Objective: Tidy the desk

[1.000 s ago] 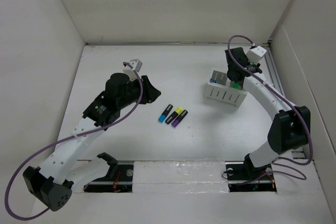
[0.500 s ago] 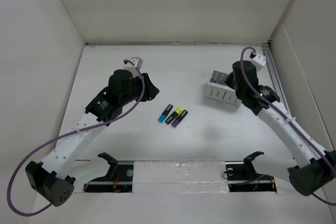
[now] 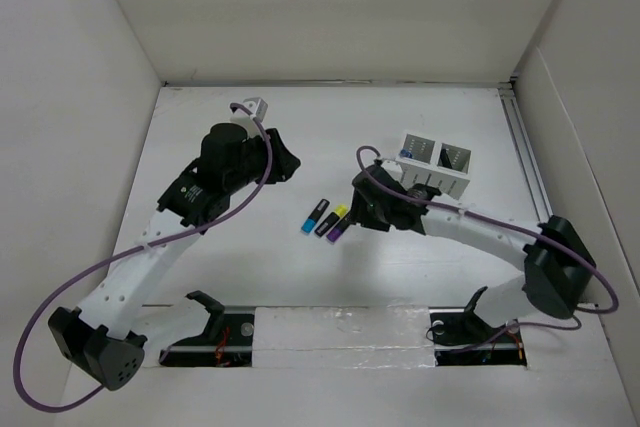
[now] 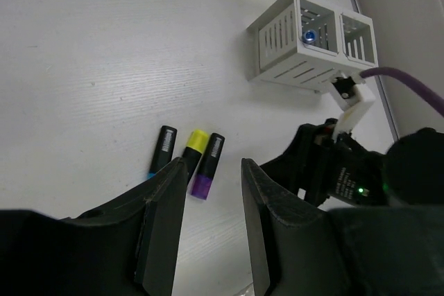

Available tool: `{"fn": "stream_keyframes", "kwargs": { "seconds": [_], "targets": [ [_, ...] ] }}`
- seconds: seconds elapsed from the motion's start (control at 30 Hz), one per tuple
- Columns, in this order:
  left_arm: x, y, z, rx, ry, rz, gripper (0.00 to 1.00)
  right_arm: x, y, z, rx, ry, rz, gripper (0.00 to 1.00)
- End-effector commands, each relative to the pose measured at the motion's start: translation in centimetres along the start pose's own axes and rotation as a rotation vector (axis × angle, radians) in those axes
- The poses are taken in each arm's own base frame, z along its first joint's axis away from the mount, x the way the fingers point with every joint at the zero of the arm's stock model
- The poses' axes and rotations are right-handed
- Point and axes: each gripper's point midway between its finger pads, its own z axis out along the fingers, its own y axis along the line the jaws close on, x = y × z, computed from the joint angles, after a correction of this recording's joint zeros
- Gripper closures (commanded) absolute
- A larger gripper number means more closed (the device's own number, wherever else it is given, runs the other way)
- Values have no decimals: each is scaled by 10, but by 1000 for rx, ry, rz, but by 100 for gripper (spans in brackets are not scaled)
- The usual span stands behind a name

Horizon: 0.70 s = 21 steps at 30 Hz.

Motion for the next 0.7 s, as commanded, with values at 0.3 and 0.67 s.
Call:
{"fn": "stream_keyframes", "kwargs": {
  "seconds": [0.3,0.67],
  "targets": [
    [-10,-1,1,7,-33,42,67,8,28,50,47,57,5,47],
    [-18,-7,-15,24,-65,38,67,15,25,78,91,63,0,53]
  ]
}}
